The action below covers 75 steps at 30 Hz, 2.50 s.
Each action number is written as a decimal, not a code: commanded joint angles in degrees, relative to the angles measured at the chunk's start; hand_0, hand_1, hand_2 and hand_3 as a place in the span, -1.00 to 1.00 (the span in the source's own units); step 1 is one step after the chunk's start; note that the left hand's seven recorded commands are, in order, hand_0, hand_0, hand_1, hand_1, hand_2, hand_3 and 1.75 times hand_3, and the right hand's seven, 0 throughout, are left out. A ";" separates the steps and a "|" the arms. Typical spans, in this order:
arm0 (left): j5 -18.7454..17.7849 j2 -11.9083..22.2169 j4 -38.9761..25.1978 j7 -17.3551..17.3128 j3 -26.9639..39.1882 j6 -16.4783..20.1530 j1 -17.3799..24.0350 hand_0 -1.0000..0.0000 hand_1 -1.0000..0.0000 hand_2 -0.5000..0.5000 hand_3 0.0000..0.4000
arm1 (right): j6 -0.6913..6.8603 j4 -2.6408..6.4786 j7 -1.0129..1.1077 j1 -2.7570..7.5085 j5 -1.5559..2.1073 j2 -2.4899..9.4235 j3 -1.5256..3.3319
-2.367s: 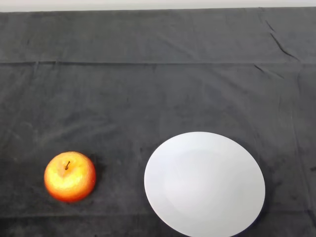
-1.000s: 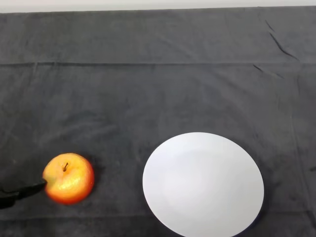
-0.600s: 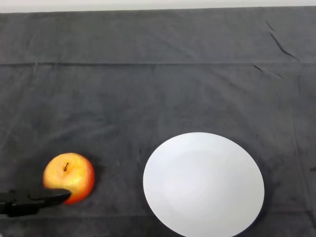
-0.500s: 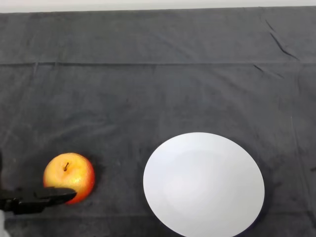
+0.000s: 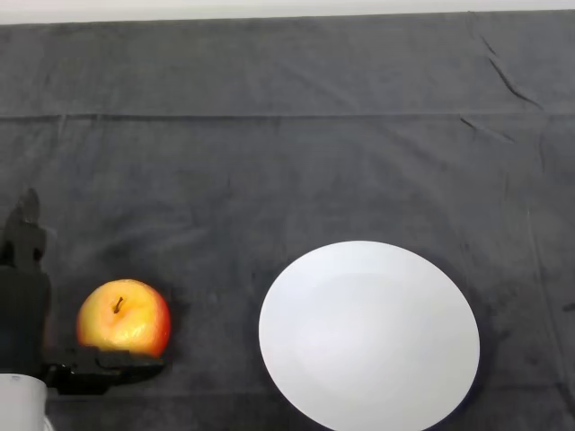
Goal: Move the apple to the plate
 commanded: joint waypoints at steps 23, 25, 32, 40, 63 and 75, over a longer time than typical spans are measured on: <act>4.22 -1.55 9.71 -3.92 -3.07 -2.38 -2.86 -1.00 -1.00 0.00 1.00 | 0.05 -2.47 -0.14 2.74 1.77 -0.06 -0.23; 4.40 -1.72 9.74 -4.17 -3.22 -2.21 -3.02 -1.00 -1.00 0.00 1.00 | 0.05 -2.48 -0.14 2.74 1.77 -0.05 -0.23; 4.84 -2.05 9.37 -5.05 -3.14 -2.13 -3.38 -1.00 -1.00 0.00 1.00 | 0.05 -2.52 -0.16 2.76 1.77 -0.04 -0.22; 5.38 -2.43 8.17 -5.73 -2.64 -1.68 -4.08 -1.00 -1.00 0.00 1.00 | 0.05 -2.56 -0.17 2.77 1.78 -0.03 -0.22; 11.10 -1.93 -5.03 -8.26 -5.81 9.05 -11.36 -1.00 -1.00 0.00 1.00 | 0.08 -2.34 -0.12 2.68 1.81 -0.14 -0.25; 14.97 -3.42 -4.43 -8.78 -13.23 12.23 -17.94 -1.00 -1.00 0.00 1.00 | 0.09 -2.16 -0.07 2.61 1.82 -0.22 -0.29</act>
